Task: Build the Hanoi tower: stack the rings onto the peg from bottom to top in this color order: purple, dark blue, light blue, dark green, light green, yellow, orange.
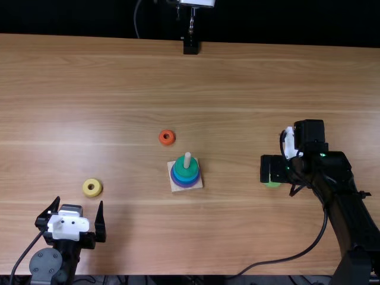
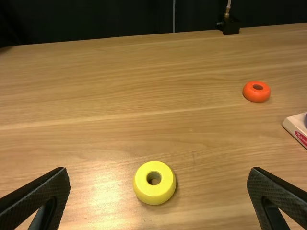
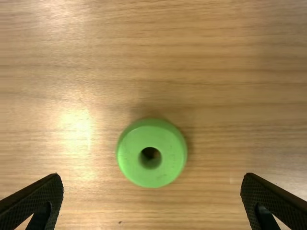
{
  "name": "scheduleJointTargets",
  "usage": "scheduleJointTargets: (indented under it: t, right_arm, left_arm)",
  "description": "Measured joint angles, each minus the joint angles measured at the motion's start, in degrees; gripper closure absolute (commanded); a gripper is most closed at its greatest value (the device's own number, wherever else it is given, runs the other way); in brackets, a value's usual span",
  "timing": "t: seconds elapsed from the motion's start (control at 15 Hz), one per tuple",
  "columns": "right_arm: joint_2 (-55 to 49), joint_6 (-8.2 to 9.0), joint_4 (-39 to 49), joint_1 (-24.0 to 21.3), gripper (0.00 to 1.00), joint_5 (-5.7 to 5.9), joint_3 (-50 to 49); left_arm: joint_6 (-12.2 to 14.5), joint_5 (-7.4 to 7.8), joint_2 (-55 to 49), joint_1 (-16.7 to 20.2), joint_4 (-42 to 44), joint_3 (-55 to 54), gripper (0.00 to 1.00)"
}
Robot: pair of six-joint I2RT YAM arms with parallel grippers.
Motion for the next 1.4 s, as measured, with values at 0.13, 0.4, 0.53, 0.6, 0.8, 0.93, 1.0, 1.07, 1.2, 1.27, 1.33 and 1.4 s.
scheduleJointTargets:
  t: [0.13,0.4,0.53,0.6,0.8,0.93,1.0,1.07,1.2,1.27,1.33,1.4]
  right_arm:
    - [0.0,0.2,0.0,0.17,0.0,-0.42,0.0]
    - [1.01,0.57,0.37,0.46,0.0,-0.46,0.0]
    - [2.78,0.61,0.44,1.36,0.0,-0.48,0.0]
    - [3.02,0.96,0.5,1.92,0.0,-0.5,0.0]
    - [4.22,3.52,0.55,2.29,0.0,-0.63,0.0]
    - [4.87,4.24,0.57,3.32,0.0,0.24,0.0]
    - [5.38,4.44,0.57,3.41,0.0,0.94,0.0]
    - [5.75,4.52,0.61,3.41,0.0,1.51,0.0]
    - [6.27,4.7,0.61,3.41,0.0,2.21,0.0]
    - [6.43,4.7,0.63,3.41,0.0,2.4,0.0]
    - [6.54,4.7,0.59,3.41,0.0,2.47,0.0]
    - [6.54,4.74,0.59,3.41,0.0,2.62,0.0]
  left_arm:
    - [-0.02,0.04,0.0,0.0,0.02,0.02,0.0]
    - [-0.07,0.0,0.0,0.0,0.0,0.02,0.0]
    - [-0.04,0.0,0.0,0.0,0.02,0.0,0.0]
    - [-0.02,0.02,0.0,0.0,0.0,0.0,0.0]
    - [-0.04,0.02,0.0,0.0,0.02,0.02,0.0]
    - [-0.04,-0.02,0.02,0.0,0.0,0.0,0.0]
    - [-0.02,0.02,0.0,0.0,0.0,0.0,0.0]
    - [-0.04,0.0,0.0,0.0,0.02,0.0,0.0]
    - [-0.02,0.02,0.0,0.0,0.02,0.0,0.0]
    - [-0.07,0.0,0.02,0.0,0.02,0.0,0.0]
    - [-0.04,0.0,0.0,0.0,0.0,0.02,0.0]
    - [-0.02,0.0,0.0,0.0,0.02,0.0,0.0]
